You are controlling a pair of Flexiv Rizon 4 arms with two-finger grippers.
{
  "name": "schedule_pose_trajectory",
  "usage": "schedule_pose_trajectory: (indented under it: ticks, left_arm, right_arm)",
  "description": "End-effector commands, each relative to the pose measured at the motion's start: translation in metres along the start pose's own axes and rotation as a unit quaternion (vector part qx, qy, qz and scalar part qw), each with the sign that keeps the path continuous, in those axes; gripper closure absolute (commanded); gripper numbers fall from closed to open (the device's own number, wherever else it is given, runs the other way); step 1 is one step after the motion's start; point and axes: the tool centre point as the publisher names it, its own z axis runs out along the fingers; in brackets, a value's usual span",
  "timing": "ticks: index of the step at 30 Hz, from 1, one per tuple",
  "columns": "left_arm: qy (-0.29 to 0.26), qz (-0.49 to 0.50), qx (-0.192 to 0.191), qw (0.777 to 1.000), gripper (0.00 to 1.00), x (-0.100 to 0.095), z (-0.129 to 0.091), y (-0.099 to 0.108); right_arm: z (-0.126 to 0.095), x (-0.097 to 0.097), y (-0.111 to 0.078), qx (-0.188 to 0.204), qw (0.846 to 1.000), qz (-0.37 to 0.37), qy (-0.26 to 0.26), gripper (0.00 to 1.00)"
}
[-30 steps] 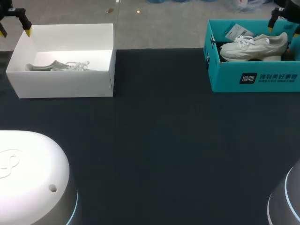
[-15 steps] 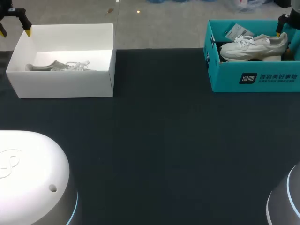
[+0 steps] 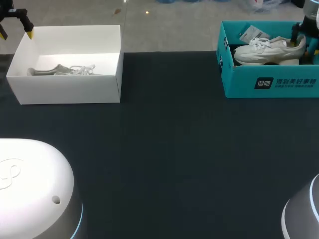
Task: Take the shoe out of the shoebox, open the shoe tongue, remove and reinsert the insole, then place the shoe into the shoebox
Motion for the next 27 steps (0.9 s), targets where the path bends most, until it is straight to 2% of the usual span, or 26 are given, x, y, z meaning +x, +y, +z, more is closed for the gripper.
schedule_pose_trajectory:
  ticks: [1, 3, 4, 13, 19, 22, 27]
  left_arm:
    - [0.001, 0.001, 0.0, 1.0, 0.0, 0.0, -0.001, 0.0]
    - [0.001, 0.001, 0.0, 1.0, 0.0, 0.0, -0.001, 0.0]
    - [0.001, 0.001, 0.0, 1.0, 0.0, 0.0, -0.001, 0.0]
    - [0.001, 0.001, 0.0, 1.0, 0.0, 0.0, -0.001, 0.0]
    - [0.001, 0.001, 0.0, 1.0, 0.0, 0.0, -0.001, 0.0]
    - [0.001, 0.001, 0.0, 1.0, 0.0, 0.0, -0.001, 0.0]
    - [0.001, 0.001, 0.0, 1.0, 0.0, 0.0, -0.001, 0.0]
  right_arm:
    - [0.016, 0.002, 0.003, 0.019, 1.0, -0.005, -0.006, 0.51]
    - [0.02, 0.001, 0.002, 0.02, 1.0, -0.01, -0.012, 0.66]
    - [0.022, 0.001, 0.002, 0.022, 1.0, -0.01, -0.015, 1.0]
    - [0.026, -0.002, 0.001, 0.016, 0.999, -0.031, -0.027, 1.0]
    - [0.018, -0.009, 0.002, 0.005, 0.999, -0.028, -0.041, 1.0]
    - [0.006, -0.014, 0.003, 0.005, 0.999, -0.02, -0.044, 1.0]
    - [-0.031, -0.02, 0.011, -0.004, 1.0, 0.002, -0.027, 1.0]
